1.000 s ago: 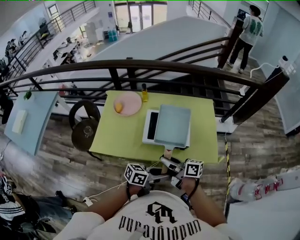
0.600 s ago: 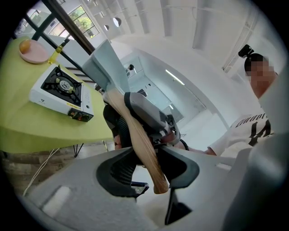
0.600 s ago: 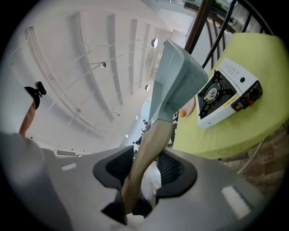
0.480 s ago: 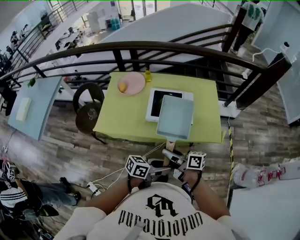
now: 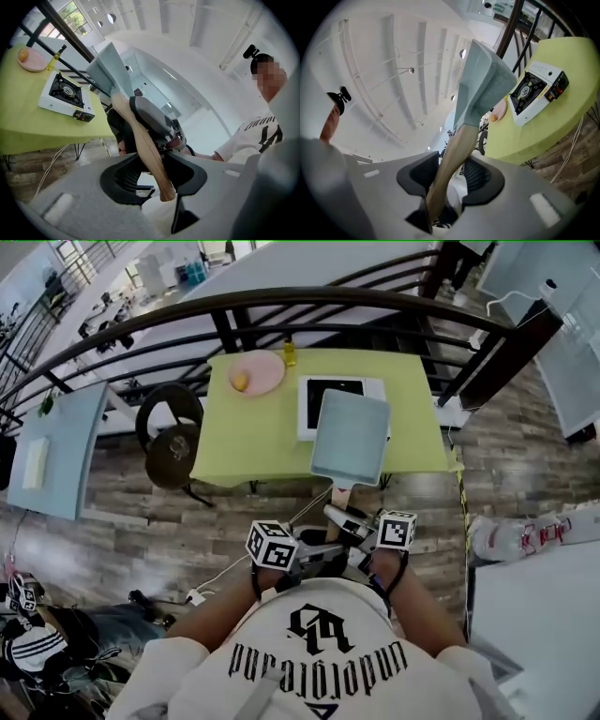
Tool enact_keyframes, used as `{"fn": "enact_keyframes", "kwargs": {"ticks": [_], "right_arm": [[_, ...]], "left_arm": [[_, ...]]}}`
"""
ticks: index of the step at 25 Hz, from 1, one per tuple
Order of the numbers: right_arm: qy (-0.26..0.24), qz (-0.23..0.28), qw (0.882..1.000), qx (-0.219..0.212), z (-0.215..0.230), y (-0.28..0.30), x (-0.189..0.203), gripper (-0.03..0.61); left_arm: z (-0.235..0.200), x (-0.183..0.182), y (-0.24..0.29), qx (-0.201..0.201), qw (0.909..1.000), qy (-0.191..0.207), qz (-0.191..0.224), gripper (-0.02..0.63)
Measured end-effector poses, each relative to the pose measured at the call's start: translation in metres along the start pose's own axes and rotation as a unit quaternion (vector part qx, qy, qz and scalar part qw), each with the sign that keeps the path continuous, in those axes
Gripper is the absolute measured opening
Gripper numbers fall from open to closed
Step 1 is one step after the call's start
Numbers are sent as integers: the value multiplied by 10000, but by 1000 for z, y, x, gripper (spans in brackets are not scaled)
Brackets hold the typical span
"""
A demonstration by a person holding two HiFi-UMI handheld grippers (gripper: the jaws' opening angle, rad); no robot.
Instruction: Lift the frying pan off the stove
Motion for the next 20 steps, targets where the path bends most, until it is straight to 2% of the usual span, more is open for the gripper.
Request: {"fn": "enact_keyframes", "kwargs": {"ticks": [6, 12, 20], "right_arm": [[-101, 209, 9997, 51, -39, 39, 74, 160], [-52, 337, 9994, 63, -48, 42, 93, 156], [-123, 352, 9992, 166, -64, 52, 147, 156]], "left_arm": [[23, 55, -73, 193, 9997, 133, -107, 170], [31, 70, -88, 238, 9992, 206, -253, 170], [48, 115, -121, 411, 9982, 293, -313, 172]]}}
Point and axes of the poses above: the fingertips, and each gripper's own axes: y forward along the fingers, z to its right, x out of its underside, the point moved 1 cm from there along -y, backward along the fingers, and after that the axes turned 1 degree about -z, right-handed, at the moved point
